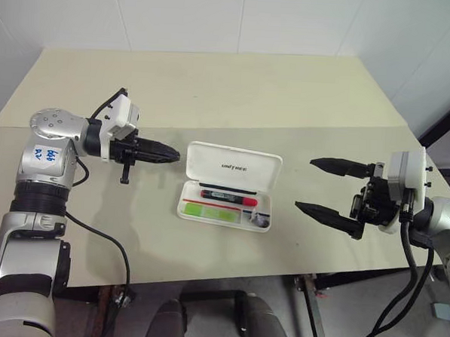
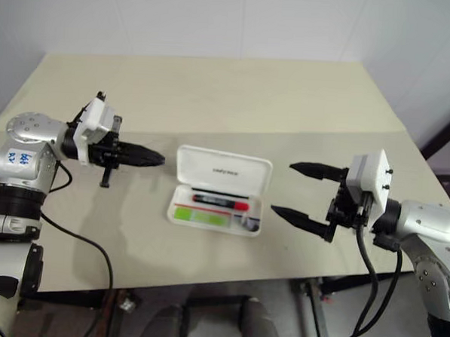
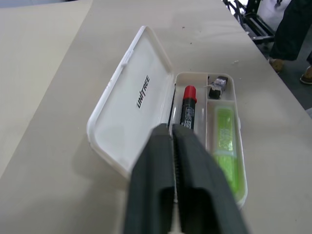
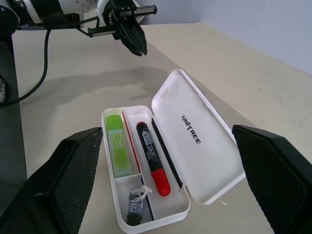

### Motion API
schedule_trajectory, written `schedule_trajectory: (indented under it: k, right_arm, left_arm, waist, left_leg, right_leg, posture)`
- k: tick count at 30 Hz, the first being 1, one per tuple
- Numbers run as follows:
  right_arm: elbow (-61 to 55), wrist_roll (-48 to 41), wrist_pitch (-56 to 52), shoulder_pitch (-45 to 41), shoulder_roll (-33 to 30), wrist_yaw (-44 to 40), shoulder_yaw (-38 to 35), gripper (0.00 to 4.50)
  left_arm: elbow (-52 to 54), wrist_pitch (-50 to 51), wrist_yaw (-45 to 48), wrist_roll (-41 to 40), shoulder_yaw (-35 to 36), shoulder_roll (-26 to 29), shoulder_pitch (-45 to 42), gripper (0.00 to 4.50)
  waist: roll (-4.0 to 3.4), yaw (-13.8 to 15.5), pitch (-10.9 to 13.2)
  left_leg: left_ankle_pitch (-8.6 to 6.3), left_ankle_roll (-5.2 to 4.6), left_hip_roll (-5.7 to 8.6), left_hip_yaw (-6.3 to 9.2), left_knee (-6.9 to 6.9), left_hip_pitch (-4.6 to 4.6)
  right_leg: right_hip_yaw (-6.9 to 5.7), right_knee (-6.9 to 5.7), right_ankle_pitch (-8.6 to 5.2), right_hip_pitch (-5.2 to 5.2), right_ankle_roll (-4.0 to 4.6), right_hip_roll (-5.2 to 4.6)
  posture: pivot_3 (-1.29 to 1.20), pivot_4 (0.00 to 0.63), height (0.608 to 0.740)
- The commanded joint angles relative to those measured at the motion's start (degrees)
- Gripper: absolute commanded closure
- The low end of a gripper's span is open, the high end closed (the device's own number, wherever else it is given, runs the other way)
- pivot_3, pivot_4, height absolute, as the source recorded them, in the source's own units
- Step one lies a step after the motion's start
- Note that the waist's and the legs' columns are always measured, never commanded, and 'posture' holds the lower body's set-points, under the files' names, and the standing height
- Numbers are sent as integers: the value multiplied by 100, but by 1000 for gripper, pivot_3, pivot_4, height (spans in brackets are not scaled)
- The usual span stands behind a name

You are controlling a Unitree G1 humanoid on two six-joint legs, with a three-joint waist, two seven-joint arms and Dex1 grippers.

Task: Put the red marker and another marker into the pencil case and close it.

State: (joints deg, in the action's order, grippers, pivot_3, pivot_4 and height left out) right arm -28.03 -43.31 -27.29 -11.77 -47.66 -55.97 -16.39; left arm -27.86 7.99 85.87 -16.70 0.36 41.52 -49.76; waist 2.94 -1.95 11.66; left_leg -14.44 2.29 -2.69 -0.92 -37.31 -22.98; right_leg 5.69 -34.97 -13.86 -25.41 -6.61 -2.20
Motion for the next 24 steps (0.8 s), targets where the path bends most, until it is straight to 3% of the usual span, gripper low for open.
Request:
schedule_trajectory:
  k: [1,7,13,18,24]
  right_arm:
    - [-200,-104,125,-163,81,88,-67,0]
    - [-144,94,208,-205,236,128,191,0]
    - [-105,141,178,-250,298,214,288,0]
    - [-184,120,138,-198,275,294,264,0]
    - [-286,97,135,-27,275,390,200,0]
  left_arm:
    - [-194,-2,-221,-83,164,-64,-269,4479]
    - [-1244,-239,-1267,143,262,-597,-925,4479]
    - [-2621,-1044,-2545,1094,-229,-1241,-1339,4479]
    - [-3030,-1355,-2215,1351,-469,-1560,-1361,4479]
    - [-3030,-1652,-1572,1173,-321,-1509,-1335,4479]
  waist:
    - [0,6,0]
    - [0,39,0]
    - [0,40,0]
    - [1,14,0]
    - [1,32,0]
  left_leg:
    - [0,0,0,0,0,0]
    - [1,-1,0,1,-7,-2]
    - [0,-1,1,1,-6,-8]
    - [0,-1,1,0,7,-8]
    - [0,0,1,0,12,-6]
  right_leg:
    - [0,-1,0,0,-1,0]
    - [-1,-2,6,0,-12,0]
    - [-1,5,25,0,-46,-1]
    - [-1,8,26,-5,-46,2]
    - [-1,9,25,-5,-44,1]
  posture:
    - [0,150,740]
    - [0,150,740]
    - [0,150,740]
    - [0,150,740]
    - [0,150,740]
